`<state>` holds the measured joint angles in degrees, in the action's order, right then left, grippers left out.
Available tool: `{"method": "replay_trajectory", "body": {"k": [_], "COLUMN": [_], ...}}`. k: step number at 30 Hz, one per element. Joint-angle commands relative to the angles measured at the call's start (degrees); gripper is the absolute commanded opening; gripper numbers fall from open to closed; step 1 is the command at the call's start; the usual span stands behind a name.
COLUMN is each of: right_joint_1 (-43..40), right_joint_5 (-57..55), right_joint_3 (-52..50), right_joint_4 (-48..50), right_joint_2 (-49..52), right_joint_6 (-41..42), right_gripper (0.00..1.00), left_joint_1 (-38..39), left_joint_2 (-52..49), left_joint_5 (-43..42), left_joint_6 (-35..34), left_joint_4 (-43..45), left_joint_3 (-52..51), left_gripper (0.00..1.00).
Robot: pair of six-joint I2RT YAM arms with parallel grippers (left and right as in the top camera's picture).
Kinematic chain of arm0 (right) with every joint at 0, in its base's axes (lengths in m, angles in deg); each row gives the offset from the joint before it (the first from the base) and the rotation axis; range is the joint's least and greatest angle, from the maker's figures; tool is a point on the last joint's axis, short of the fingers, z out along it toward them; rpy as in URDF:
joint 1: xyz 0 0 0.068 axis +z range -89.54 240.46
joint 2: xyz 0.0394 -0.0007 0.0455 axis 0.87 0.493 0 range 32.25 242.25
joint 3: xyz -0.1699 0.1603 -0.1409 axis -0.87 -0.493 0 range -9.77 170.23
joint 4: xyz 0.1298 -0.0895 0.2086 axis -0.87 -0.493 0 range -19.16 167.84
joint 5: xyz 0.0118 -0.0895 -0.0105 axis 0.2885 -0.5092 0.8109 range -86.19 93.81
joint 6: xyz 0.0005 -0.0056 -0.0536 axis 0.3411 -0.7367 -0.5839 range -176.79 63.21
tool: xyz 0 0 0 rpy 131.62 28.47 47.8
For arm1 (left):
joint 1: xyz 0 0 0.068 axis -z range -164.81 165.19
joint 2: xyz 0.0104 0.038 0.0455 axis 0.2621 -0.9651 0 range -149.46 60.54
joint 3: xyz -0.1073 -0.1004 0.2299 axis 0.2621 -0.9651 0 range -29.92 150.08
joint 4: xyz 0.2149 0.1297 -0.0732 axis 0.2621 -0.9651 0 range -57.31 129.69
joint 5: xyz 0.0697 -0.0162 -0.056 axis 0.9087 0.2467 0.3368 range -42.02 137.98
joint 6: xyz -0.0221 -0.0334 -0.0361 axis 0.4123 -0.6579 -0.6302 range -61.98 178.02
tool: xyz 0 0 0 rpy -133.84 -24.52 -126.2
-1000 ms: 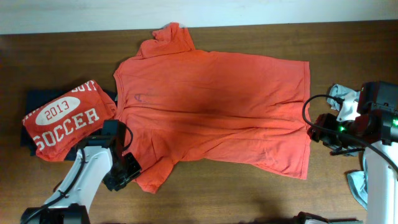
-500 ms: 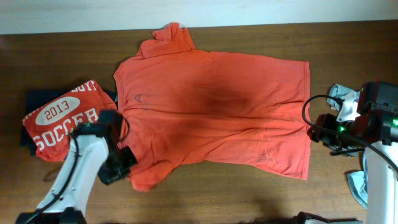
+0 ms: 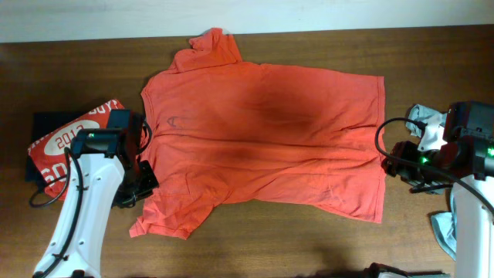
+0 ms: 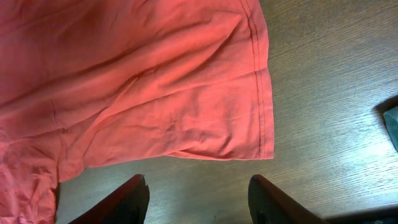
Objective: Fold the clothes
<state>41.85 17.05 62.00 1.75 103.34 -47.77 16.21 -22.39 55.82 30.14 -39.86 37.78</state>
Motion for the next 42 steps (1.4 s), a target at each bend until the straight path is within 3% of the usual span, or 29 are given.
{"method": "replay_trajectory", "body": {"k": [1, 4, 8, 15, 18, 26, 30, 34, 42], "right_joint_1": [0.3, 0.3, 0.3, 0.3, 0.3, 0.3, 0.3, 0.3, 0.3], "right_joint_5": [0.7, 0.7, 0.7, 0.7, 0.7, 0.8, 0.7, 0.7, 0.7], "right_joint_3": [-0.5, -0.5, -0.5, -0.5, -0.5, -0.5, -0.5, -0.5, -0.5], "right_joint_4": [0.0, 0.0, 0.1, 0.3, 0.3, 0.2, 0.2, 0.0, 0.0], "right_joint_2": [0.0, 0.0, 0.0, 0.0, 0.0, 0.0, 0.0, 0.0, 0.0], "right_joint_6": [-0.2, -0.2, -0.2, -0.2, -0.2, -0.2, -0.2, -0.2, -0.2], "right_gripper": [0.56, 0.56, 0.57, 0.57, 0.57, 0.57, 0.57, 0.57, 0.57], "left_joint_1": [0.1, 0.1, 1.4, 15.1, 21.5, 32.0, 32.0, 32.0, 36.5], "left_joint_2": [0.1, 0.1, 0.1, 0.0, -0.5, -9.5, -16.0, -22.2, -25.4], "left_joint_5": [1.0, -1.3, -7.8, -10.4, -8.2, 12.6, 9.5, 6.1, 4.8], "left_joint_6": [0.6, 0.6, 2.5, 4.0, 4.0, 7.5, 12.7, 13.2, 17.8], "left_joint_4": [-0.2, 0.1, 1.7, 4.5, 6.1, 7.1, 10.4, 10.6, 16.9], "left_joint_3": [-0.4, -0.4, -0.8, -4.8, -6.6, -7.0, -7.0, -7.0, -8.9], "left_gripper": [0.39, 0.46, 0.41, 0.39, 0.36, 0.37, 0.37, 0.37, 0.44]}}
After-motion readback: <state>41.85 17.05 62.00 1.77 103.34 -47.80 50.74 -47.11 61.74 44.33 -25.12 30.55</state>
